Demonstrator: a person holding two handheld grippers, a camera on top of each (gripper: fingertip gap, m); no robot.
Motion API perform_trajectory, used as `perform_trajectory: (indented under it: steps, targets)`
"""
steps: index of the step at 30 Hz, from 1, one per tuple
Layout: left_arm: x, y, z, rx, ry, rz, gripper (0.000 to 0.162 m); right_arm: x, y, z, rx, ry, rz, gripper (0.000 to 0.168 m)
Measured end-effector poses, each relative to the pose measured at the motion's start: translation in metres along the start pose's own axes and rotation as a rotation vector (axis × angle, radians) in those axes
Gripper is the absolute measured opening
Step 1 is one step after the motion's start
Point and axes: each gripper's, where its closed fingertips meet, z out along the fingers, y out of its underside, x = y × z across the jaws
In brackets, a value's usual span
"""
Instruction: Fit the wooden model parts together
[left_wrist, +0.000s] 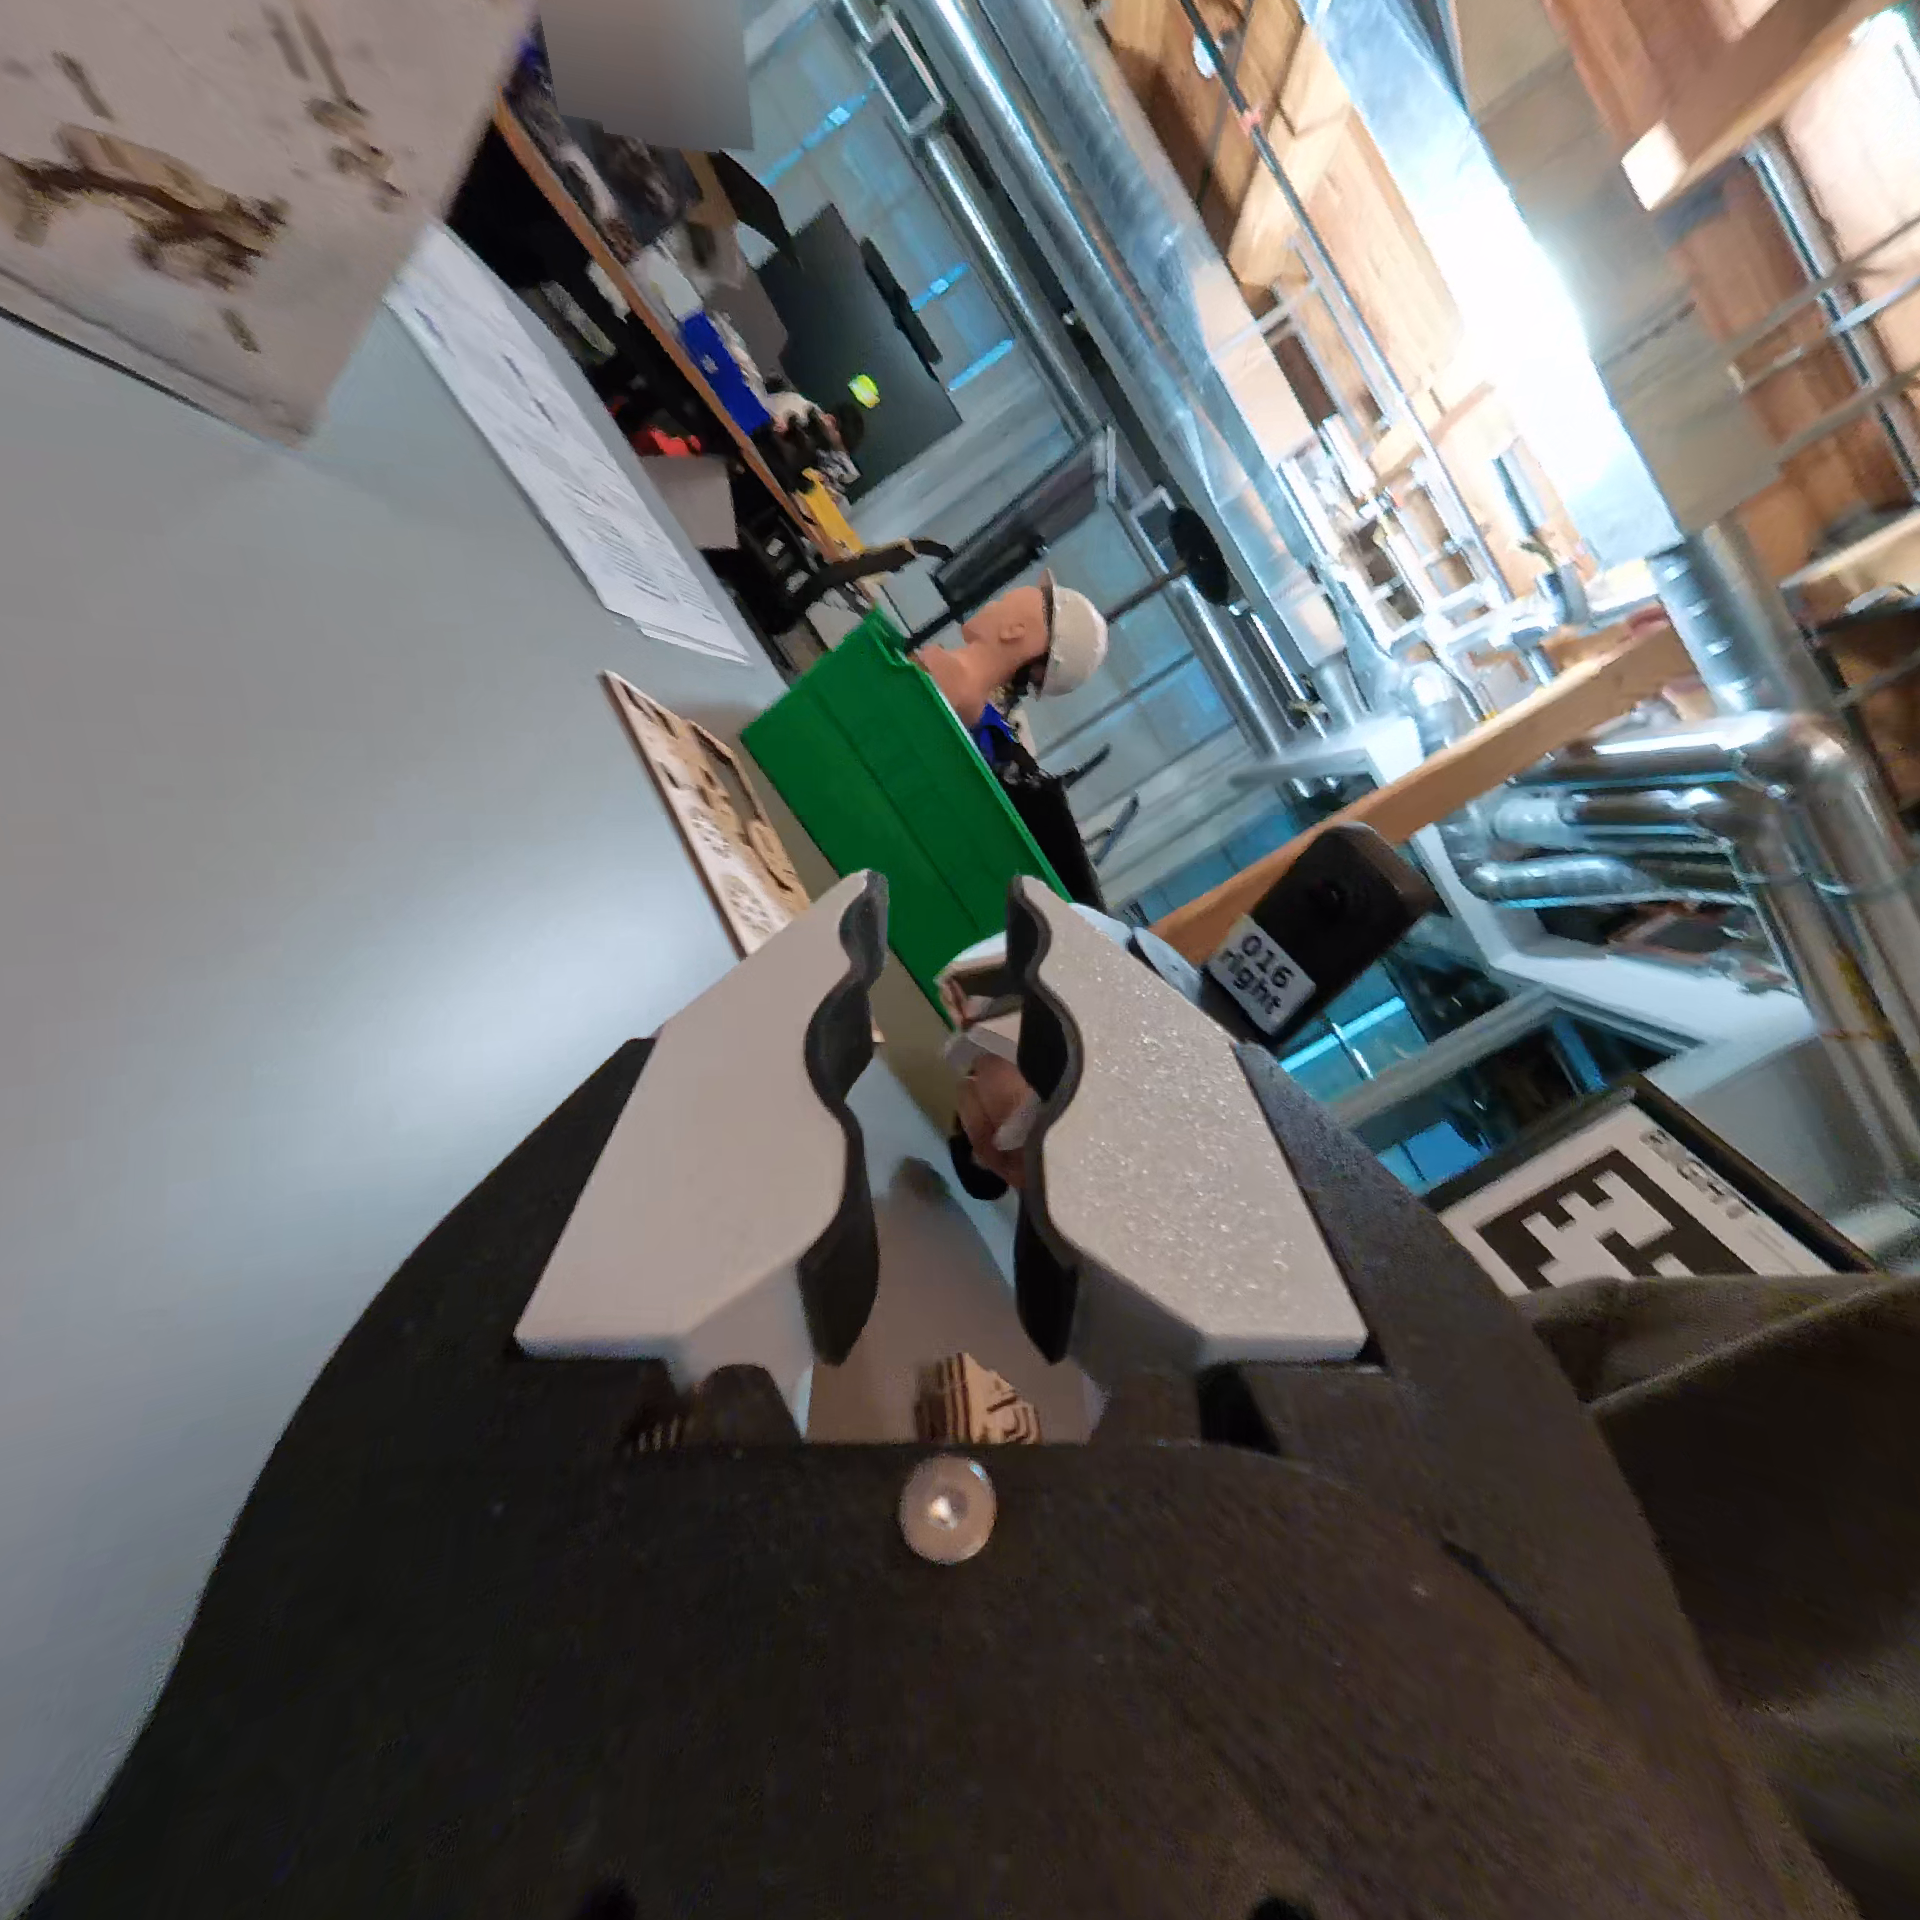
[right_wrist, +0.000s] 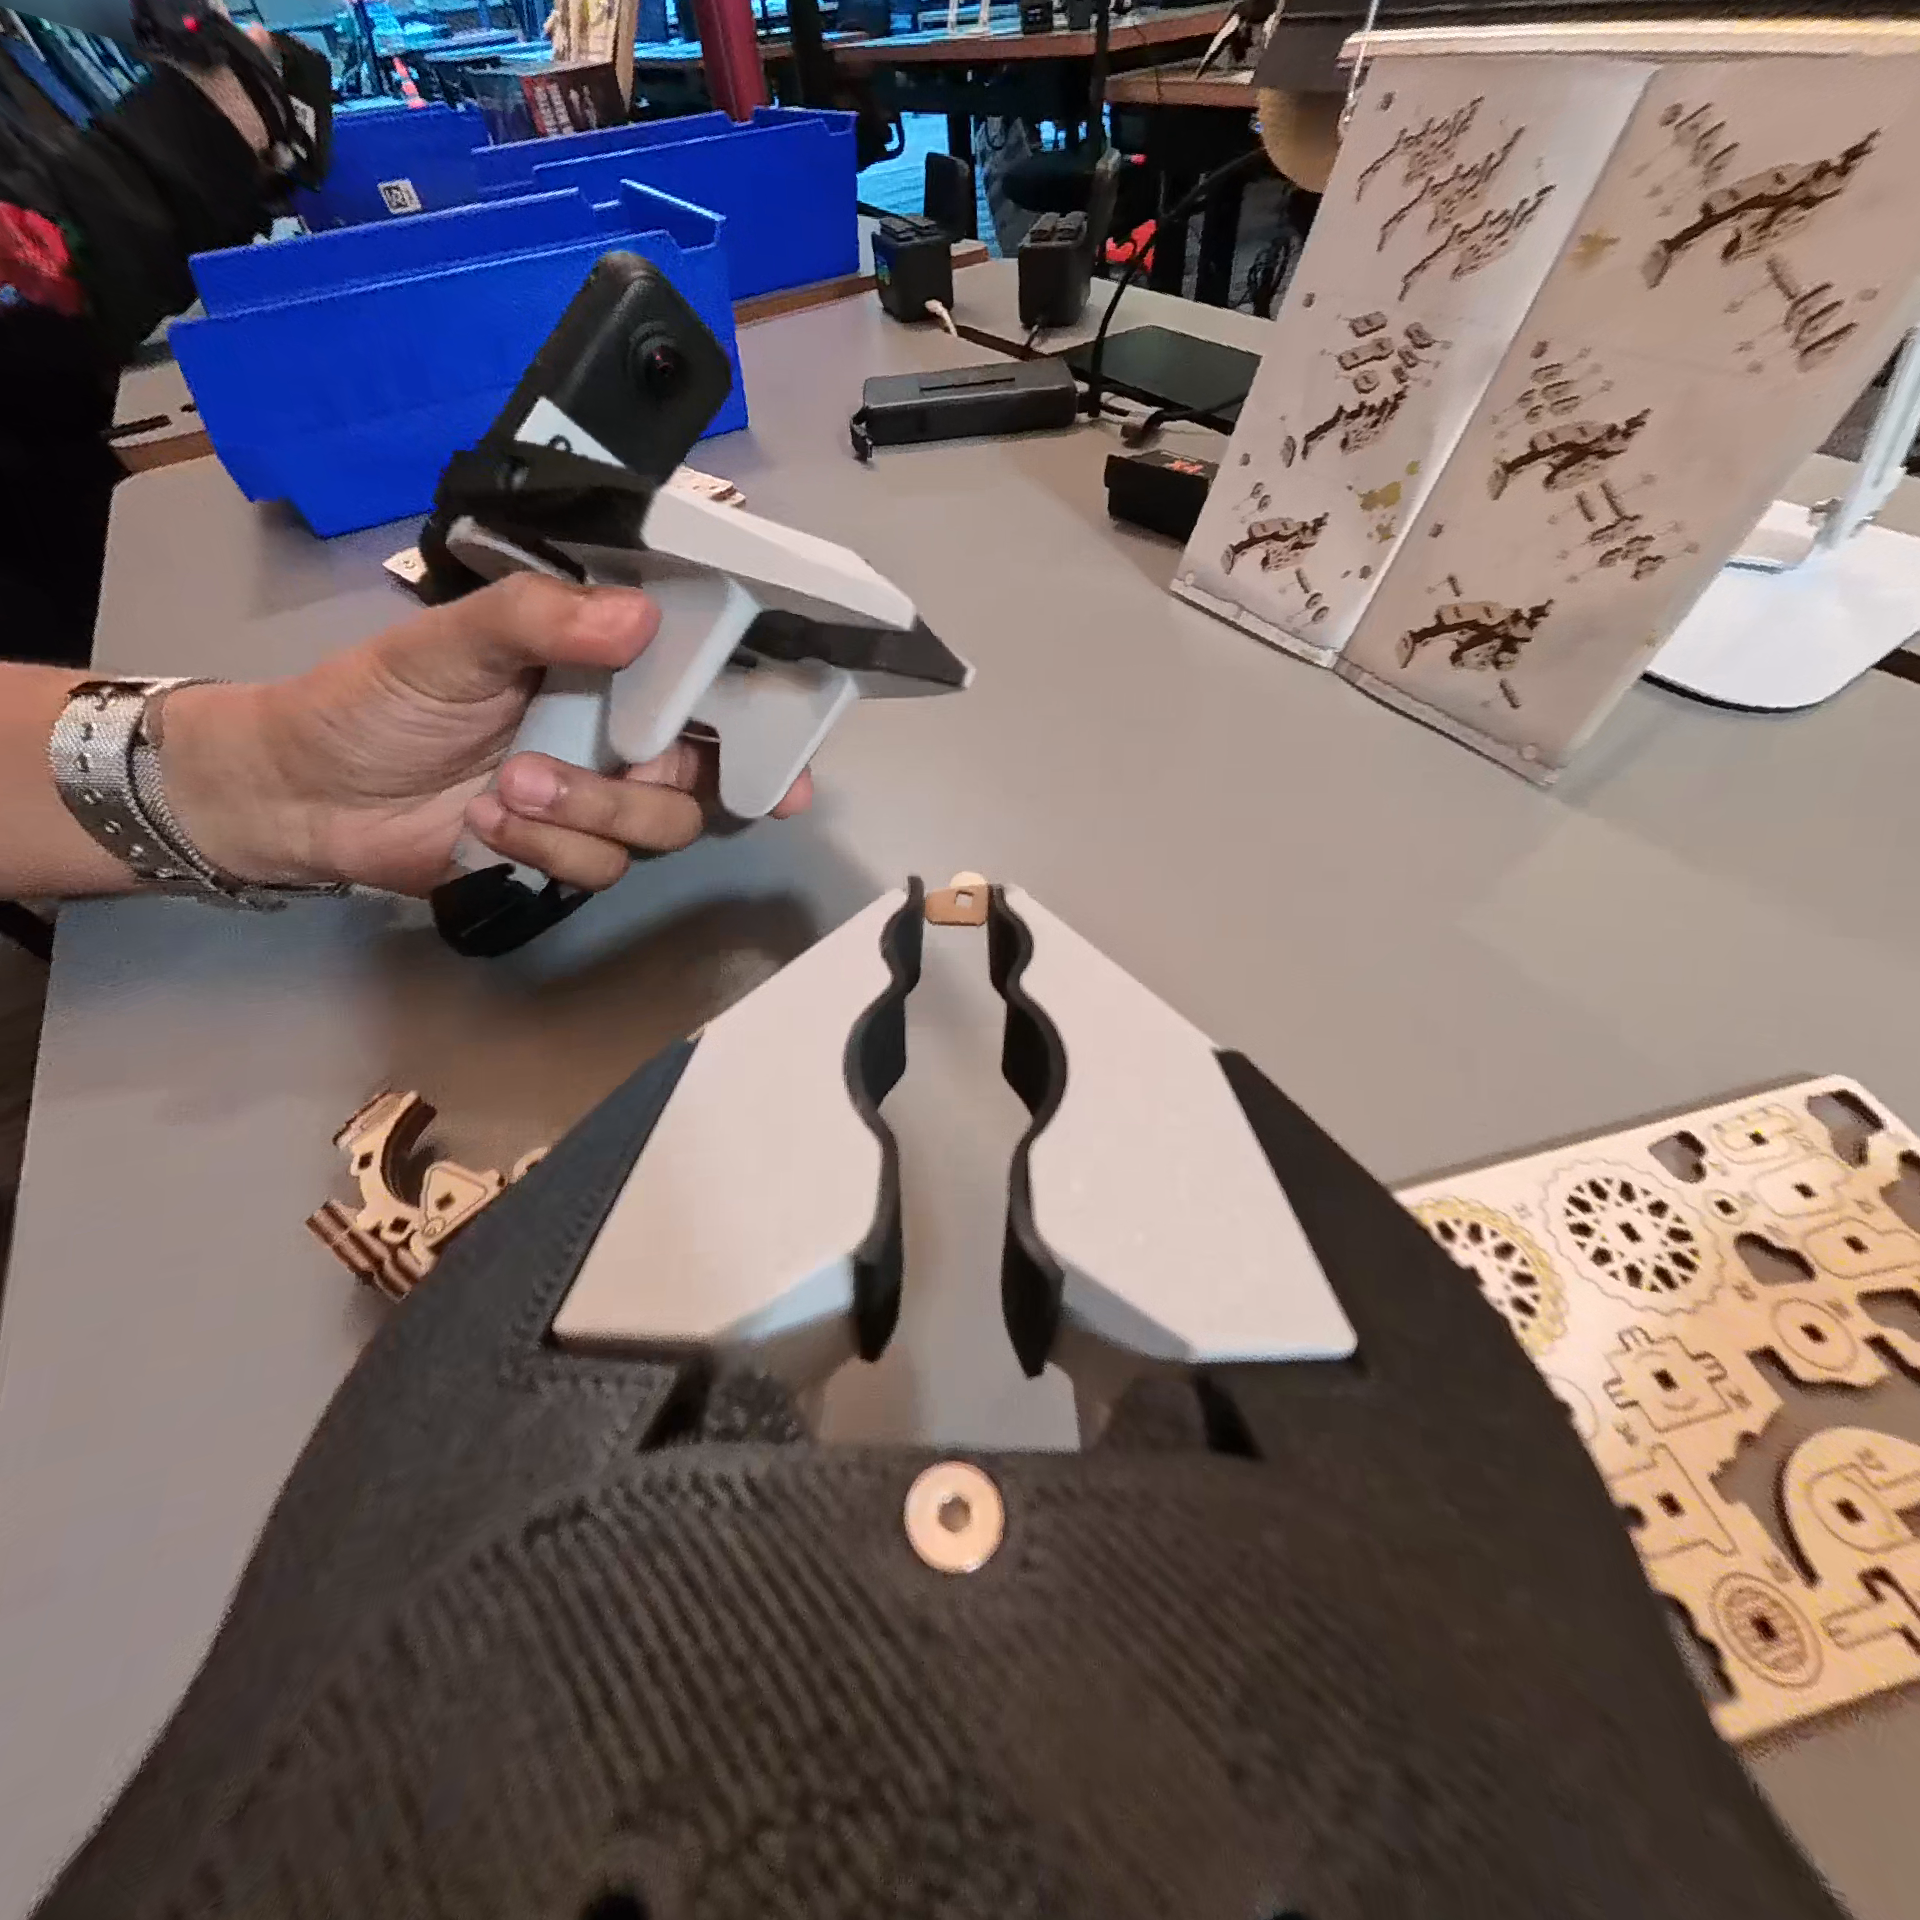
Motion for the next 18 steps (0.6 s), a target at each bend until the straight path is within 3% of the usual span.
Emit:
perform_trajectory:
  steps: [4,12,18]
  targets:
    - [-0.009,-0.013,-0.009,0.042,-0.012,-0.027,0.013,-0.003,0.000,0.004,0.001,-0.018,-0.015,0.010]
    - [-0.007,0.004,-0.002,-0.061,-0.013,0.002,0.013,-0.014,-0.007,0.001,0.030,-0.018,-0.056,0.010]
    - [0.002,0.020,0.006,-0.146,0.026,0.033,0.009,-0.023,-0.006,-0.001,0.005,0.042,-0.250,0.010]
